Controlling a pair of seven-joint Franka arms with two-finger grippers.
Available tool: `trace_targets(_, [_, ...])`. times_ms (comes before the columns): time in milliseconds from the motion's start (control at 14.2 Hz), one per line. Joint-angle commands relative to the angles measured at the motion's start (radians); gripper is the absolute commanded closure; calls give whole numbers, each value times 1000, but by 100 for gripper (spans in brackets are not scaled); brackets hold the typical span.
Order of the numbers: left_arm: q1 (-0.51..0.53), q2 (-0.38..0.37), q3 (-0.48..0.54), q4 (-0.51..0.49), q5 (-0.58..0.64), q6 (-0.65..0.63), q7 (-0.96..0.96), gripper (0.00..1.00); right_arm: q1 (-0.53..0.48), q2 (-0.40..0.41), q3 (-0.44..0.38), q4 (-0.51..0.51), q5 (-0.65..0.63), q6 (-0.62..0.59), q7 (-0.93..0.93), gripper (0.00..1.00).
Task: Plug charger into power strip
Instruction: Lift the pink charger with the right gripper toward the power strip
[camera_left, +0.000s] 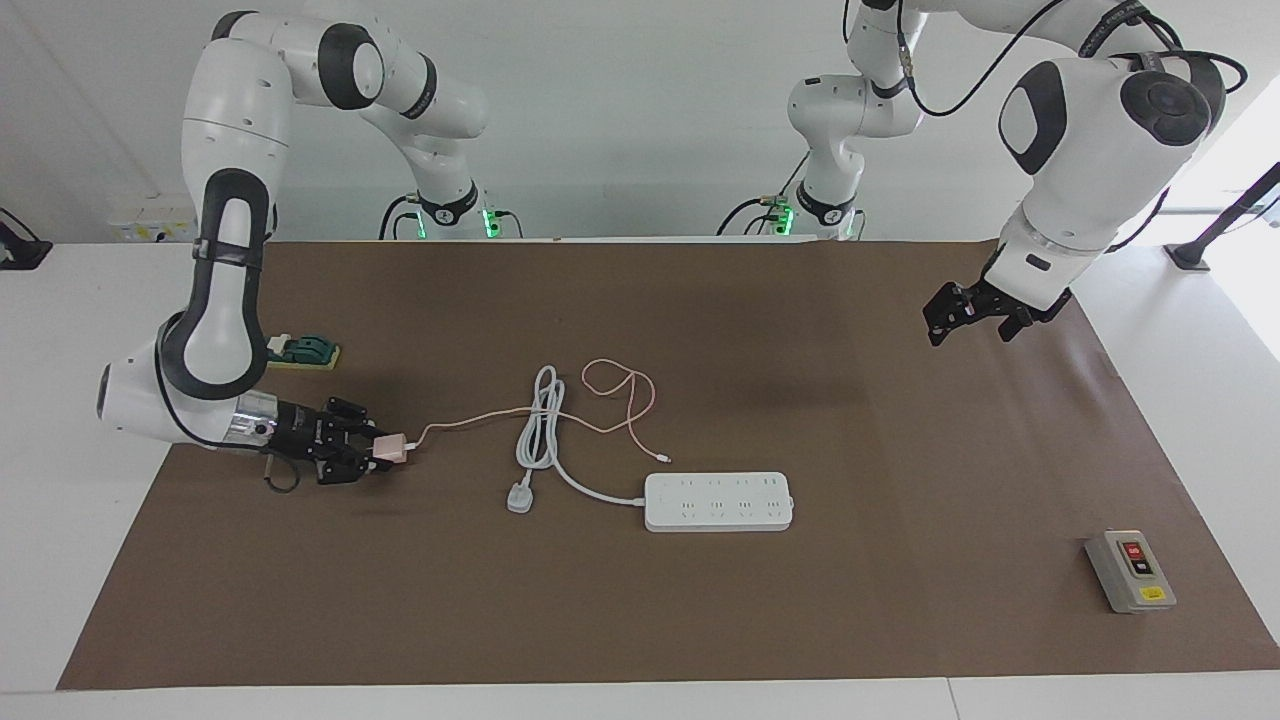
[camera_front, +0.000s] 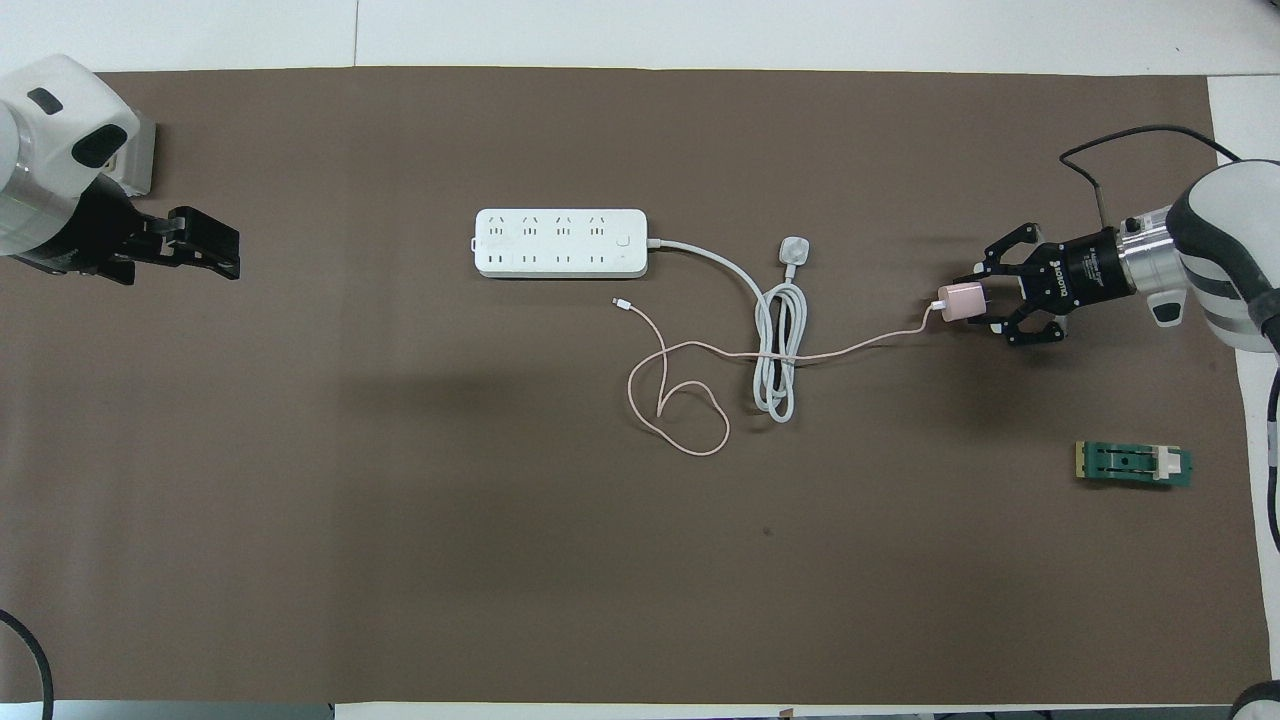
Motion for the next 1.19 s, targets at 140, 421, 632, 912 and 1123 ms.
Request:
trace_targets(140, [-22,16,0,13,20,-3,17,0,73,-79,6,52,16,-92,155,100])
trace_targets(421, [-21,25,-3,7,15,-7,65,0,171,-109,41,125,66,-103,374,100])
trace_targets(632, [-24,65,-1,11,16,-7,53,0,269,-121,49,150,124,-92,472,100])
trace_targets(912, [-7,102,-15,19,-129,-27,76,0,438,-135,49,153,157,63,613,100])
trace_targets(1123, [-12,110,-15,21,-285,-23,80,0,538,-132,49,149,157,182,672,100])
